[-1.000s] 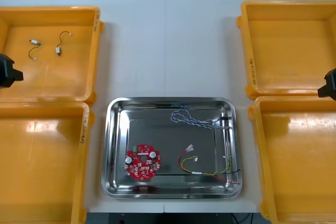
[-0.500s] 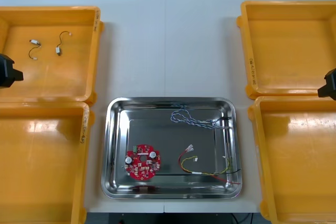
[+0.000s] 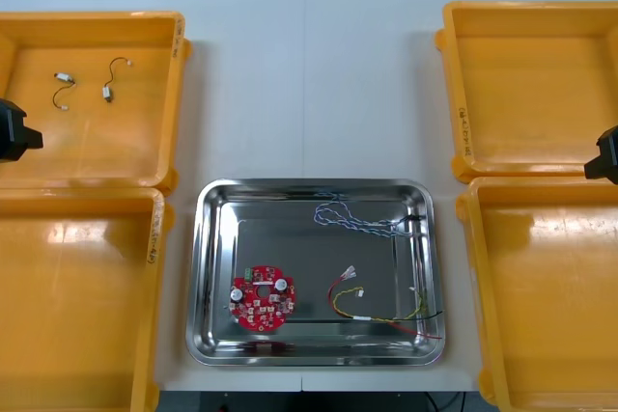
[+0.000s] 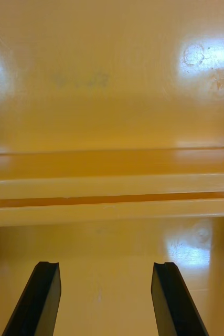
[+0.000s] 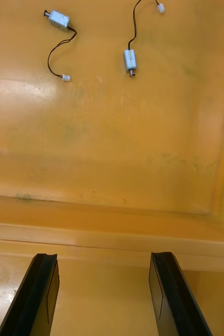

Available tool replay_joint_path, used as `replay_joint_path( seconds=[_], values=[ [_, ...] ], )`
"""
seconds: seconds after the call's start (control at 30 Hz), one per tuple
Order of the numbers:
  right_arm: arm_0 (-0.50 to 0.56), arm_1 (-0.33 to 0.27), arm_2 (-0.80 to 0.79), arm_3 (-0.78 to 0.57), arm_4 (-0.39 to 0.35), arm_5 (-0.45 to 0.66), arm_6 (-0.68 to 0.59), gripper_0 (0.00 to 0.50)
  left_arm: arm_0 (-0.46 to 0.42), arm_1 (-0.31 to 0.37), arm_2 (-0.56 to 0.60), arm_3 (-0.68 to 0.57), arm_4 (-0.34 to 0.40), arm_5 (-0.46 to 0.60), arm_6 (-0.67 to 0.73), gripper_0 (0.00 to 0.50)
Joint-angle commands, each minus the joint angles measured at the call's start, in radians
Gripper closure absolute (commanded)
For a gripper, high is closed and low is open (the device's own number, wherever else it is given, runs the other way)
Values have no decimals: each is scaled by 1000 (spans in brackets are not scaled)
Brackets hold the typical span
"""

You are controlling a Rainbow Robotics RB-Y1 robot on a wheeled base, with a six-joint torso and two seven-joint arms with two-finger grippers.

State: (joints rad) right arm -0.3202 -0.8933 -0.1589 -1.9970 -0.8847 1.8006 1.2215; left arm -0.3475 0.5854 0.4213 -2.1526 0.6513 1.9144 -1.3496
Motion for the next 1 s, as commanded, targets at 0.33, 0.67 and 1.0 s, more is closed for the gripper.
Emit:
replay_joint_path(
  seconds=[0.33,0.67,1.0],
  values=[
    [3,-41,-31,-22,0,-1,24,0,12,28,16,-6,-10,5,67,0],
    [3,-41,-31,-22,0,-1,24,0,12,28,16,-6,-10,5,67,0],
    [3,-41,-31,-22,0,-1,24,0,12,28,16,-6,-10,5,67,0]
  ],
)
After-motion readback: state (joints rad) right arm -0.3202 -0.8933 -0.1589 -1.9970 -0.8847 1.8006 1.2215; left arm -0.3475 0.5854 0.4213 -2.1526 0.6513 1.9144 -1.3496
